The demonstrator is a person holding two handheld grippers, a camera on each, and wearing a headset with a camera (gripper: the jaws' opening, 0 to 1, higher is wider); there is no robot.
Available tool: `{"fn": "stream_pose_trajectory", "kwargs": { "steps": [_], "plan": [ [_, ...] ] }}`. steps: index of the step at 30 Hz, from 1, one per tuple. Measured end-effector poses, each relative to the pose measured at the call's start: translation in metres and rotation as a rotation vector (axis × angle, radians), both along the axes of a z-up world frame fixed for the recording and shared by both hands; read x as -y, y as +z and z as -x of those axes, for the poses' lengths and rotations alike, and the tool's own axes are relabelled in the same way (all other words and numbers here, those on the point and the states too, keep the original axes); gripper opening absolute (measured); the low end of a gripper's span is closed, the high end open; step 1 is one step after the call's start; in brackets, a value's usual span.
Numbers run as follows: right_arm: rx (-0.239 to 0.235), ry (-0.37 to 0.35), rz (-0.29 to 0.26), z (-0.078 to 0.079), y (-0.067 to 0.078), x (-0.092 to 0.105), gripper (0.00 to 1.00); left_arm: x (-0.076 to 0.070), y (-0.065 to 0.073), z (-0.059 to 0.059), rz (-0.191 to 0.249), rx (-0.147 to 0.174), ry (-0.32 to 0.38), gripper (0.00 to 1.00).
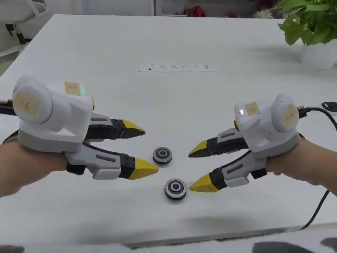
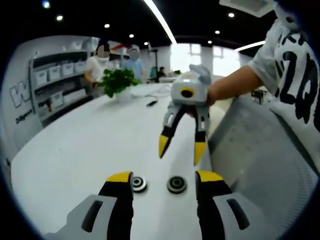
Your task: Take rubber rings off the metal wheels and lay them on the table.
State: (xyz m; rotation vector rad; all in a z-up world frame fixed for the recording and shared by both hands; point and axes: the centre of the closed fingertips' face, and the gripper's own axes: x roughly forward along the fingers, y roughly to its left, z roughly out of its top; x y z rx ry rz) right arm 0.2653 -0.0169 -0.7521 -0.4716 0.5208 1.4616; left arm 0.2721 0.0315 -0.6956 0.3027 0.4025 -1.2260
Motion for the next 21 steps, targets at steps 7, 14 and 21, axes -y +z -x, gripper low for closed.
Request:
{"fn": "stream_pose_trajectory", "kwargs": {
  "steps": [7,14,21],
  "plan": [
    [-0.010,0.003,0.017,-0.003,-0.010,0.003,0.39,0.006,-0.010,0.000,-0.006,-0.022,-0.016,0.48],
    [-0.024,0.010,0.030,-0.003,-0.020,0.005,0.37,0.012,-0.022,0.003,-0.032,-0.037,-0.040,0.46],
    [-0.034,0.028,0.045,-0.001,-0.027,0.004,0.35,0.019,-0.033,0.007,-0.052,-0.053,-0.068,0.42]
  ]
}}
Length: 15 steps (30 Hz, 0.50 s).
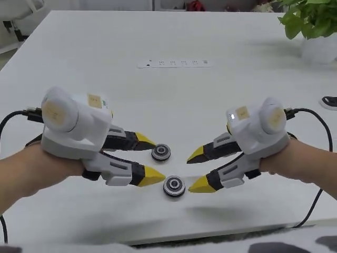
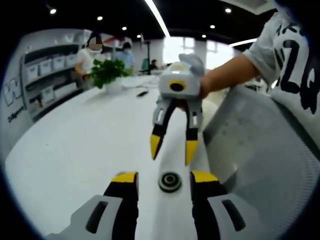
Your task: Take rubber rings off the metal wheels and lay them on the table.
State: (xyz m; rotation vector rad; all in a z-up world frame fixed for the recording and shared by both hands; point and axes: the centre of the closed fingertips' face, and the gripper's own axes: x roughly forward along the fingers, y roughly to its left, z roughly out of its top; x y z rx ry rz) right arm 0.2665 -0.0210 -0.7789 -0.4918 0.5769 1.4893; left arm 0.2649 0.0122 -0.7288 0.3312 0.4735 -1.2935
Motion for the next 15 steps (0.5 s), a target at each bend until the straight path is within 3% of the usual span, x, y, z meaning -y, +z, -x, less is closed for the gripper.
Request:
{"fn": "stream_pose_trajectory", "kwargs": {
  "steps": [15],
  "plan": [
    [-0.014,0.029,0.013,0.002,-0.006,-0.004,0.30,0.013,-0.017,0.002,-0.036,-0.031,-0.042,0.34]
  ]
}}
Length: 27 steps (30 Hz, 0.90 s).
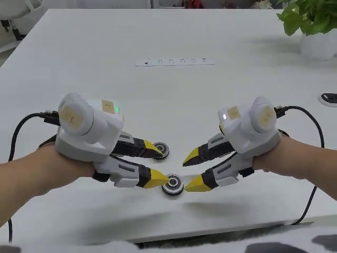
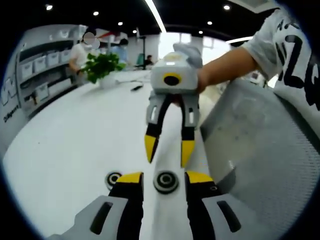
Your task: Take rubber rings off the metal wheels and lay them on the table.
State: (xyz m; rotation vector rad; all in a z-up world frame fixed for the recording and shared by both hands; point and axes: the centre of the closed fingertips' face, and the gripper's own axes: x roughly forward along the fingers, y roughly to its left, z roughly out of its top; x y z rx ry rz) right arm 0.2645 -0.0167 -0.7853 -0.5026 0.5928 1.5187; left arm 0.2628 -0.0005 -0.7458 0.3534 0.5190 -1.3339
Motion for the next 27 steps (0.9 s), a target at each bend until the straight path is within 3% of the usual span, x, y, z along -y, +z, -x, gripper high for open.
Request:
{"fn": "stream_pose_trajectory", "kwargs": {
  "steps": [27],
  "plan": [
    [-0.030,-0.001,0.004,0.005,-0.011,-0.001,0.27,0.011,-0.038,0.004,-0.080,-0.043,-0.023,0.22]
  ]
}}
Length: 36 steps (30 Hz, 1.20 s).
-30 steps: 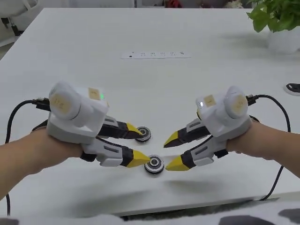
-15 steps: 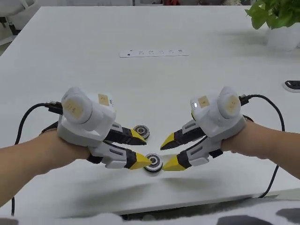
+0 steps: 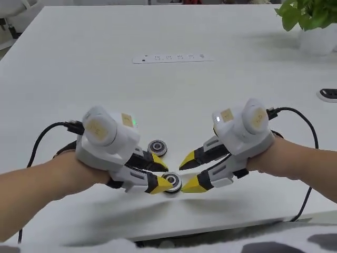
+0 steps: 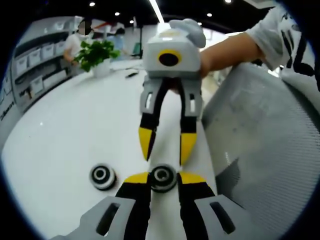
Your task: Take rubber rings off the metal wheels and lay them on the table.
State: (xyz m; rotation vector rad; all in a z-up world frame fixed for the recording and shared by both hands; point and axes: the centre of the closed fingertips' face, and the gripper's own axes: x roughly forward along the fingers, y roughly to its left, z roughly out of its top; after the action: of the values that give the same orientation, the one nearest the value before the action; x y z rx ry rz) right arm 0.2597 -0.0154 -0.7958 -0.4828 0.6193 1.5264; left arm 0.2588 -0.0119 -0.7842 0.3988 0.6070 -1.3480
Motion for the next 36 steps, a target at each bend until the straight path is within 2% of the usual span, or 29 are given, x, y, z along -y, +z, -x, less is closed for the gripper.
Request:
{"fn": "stream_pose_trajectory", "kwargs": {
  "steps": [15,21,29,36],
  "plan": [
    [-0.008,-0.015,-0.008,-0.001,-0.002,0.001,0.25,0.003,-0.009,-0.005,-0.025,0.011,0.038,0.15],
    [-0.019,-0.023,-0.021,-0.001,-0.002,-0.002,0.25,0.004,-0.010,-0.004,-0.041,0.062,0.022,0.14],
    [-0.025,-0.019,-0.015,0.003,-0.007,-0.006,0.24,0.003,-0.009,-0.005,-0.027,0.058,0.042,0.14],
    [-0.014,-0.039,-0.006,-0.002,-0.010,-0.006,0.24,0.002,-0.009,-0.005,-0.032,0.062,0.052,0.14]
  ]
}}
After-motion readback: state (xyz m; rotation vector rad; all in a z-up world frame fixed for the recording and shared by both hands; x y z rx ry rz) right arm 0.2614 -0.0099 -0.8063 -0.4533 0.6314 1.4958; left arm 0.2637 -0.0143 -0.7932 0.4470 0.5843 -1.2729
